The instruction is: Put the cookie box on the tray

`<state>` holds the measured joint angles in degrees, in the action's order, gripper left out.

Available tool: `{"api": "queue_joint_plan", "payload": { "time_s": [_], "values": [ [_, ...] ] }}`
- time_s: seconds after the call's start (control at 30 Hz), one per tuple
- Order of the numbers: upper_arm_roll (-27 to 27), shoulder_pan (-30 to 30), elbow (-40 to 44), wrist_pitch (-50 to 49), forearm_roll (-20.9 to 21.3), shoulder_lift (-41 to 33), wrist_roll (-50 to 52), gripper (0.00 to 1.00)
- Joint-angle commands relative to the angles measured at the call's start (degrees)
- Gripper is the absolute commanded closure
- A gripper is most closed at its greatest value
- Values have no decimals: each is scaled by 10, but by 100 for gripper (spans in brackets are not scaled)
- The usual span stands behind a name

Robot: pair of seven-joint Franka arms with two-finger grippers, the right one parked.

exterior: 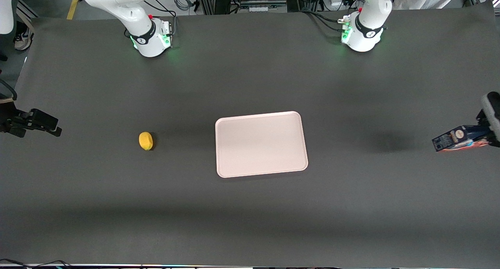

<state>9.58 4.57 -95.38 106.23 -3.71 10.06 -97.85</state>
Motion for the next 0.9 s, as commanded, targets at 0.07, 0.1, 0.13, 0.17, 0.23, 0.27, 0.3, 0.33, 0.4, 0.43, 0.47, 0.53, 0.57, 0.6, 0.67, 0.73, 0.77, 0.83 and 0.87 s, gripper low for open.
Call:
{"api": "queue_joint_plan", "payload": {
  "time_s": [0.07,0.1,0.13,0.17,0.23,0.27,0.3,0.33,0.4,0.43,0.47,0.53,0.57,0.6,0.67,0.73,0.77,0.83,0.87],
  "values": [
    [-10,-3,58,-66,20,4,72,77],
    [-14,-3,58,-69,20,4,89,77],
    [-18,-3,57,-75,19,4,109,77],
    [-24,-3,57,-82,18,4,134,77],
    [-40,-3,54,-92,13,1,198,76],
    [-49,-3,53,-95,13,0,228,76],
    [-60,-3,52,-97,13,-2,261,76],
    [-72,-3,51,-99,13,-5,293,76],
    [-101,-3,47,-100,12,-7,364,76],
    [-112,-3,45,-100,12,-9,402,76],
    [-124,-3,45,-101,12,-10,441,76],
    [-148,-3,44,-102,12,-13,514,76],
    [-162,-3,44,-103,12,-14,554,77],
    [-176,-3,42,-104,12,-16,593,77],
    [-202,-3,39,-107,12,-20,675,77],
    [-233,-4,38,-107,19,-20,757,75],
    [-251,-4,38,-107,21,-21,796,75],
    [-286,-5,38,-107,32,-20,880,75],
    [-300,-5,37,-107,39,-20,920,75]
  ]
}}
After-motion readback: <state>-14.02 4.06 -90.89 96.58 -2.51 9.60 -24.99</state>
